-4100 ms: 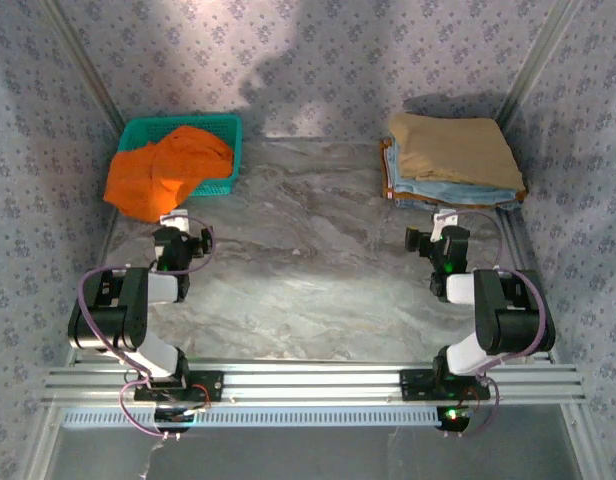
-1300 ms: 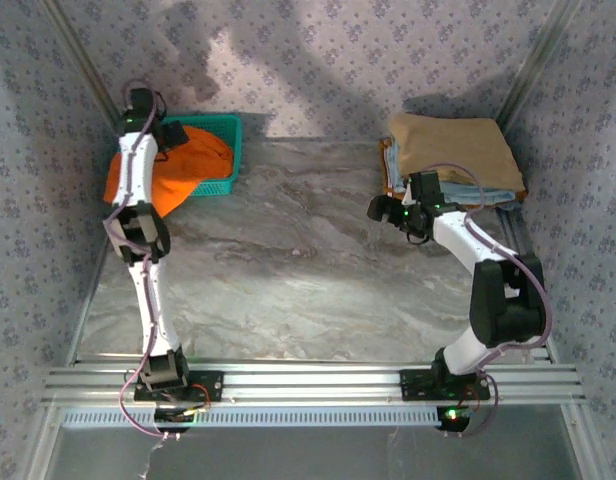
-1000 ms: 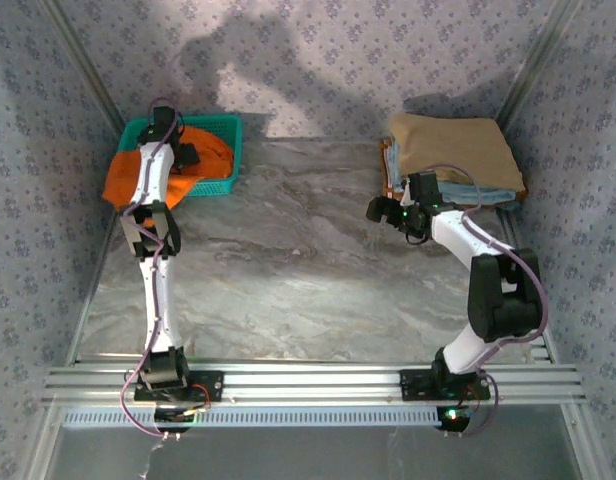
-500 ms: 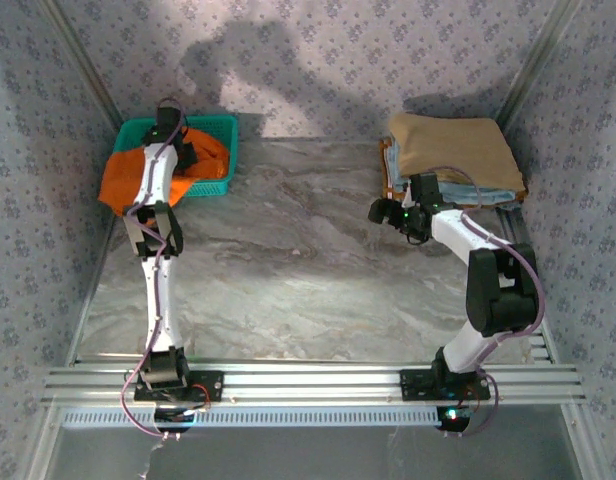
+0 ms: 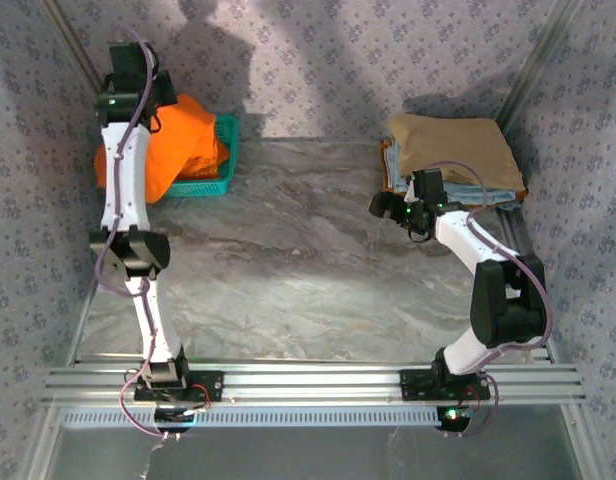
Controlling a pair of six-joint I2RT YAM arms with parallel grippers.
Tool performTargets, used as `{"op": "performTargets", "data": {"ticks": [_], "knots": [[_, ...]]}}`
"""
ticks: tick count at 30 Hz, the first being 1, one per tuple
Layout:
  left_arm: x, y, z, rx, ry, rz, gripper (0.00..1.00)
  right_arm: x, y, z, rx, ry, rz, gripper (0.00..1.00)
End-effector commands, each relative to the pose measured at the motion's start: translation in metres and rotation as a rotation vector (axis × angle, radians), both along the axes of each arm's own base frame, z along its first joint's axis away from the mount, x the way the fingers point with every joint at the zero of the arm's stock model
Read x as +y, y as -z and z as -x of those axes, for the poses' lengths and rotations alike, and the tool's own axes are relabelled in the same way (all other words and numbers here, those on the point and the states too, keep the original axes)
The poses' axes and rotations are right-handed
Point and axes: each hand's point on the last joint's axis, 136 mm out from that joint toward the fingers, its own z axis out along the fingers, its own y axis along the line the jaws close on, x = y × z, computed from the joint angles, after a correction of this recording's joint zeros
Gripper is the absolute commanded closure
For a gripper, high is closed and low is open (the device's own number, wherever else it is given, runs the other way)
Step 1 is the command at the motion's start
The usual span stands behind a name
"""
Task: Fold and stack the trousers
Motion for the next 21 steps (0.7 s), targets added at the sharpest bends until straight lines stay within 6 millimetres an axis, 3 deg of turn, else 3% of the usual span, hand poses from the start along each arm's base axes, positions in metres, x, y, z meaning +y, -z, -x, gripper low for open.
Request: {"op": "performTargets", "data": {"ticks": [1, 4, 7, 8, 10, 13, 15, 18, 21], "knots": [[-0.064, -0.12, 0.062, -0.29, 0.162, -0.089, 1.0, 0.004, -0.027, -0.003, -0.056, 0.012, -0.028, 0.02], [-0.139, -0.165, 0.123, -0.412, 0.33, -0.129, 1.0, 0.006, -0.031, 0.0, -0.071, 0.014, -0.045, 0.02], [-0.228, -0.168, 0.183, -0.567, 0.497, -0.223, 1.0, 0.003, -0.03, 0.006, -0.07, 0.029, -0.043, 0.01], [-0.247, -0.165, 0.2, -0.601, 0.555, -0.204, 1.0, 0.001, -0.028, 0.008, -0.069, 0.034, -0.041, 0.01], [-0.276, -0.134, 0.218, -0.528, 0.65, -0.137, 1.0, -0.008, -0.026, 0.016, -0.051, 0.052, -0.016, 0.01], [-0.322, -0.071, 0.235, -0.41, 0.777, -0.068, 1.0, -0.033, -0.021, 0.032, -0.017, 0.115, 0.024, 0.0], [-0.339, -0.024, 0.232, -0.304, 0.808, -0.01, 1.0, -0.049, -0.021, 0.042, -0.007, 0.157, 0.025, 0.0], [-0.356, 0.062, 0.22, -0.1, 0.797, 0.02, 0.99, -0.068, -0.018, 0.056, 0.018, 0.214, 0.037, 0.0], [-0.37, 0.132, 0.222, 0.1, 0.824, 0.027, 0.34, -0.072, -0.018, 0.062, 0.026, 0.225, 0.043, 0.0]]}}
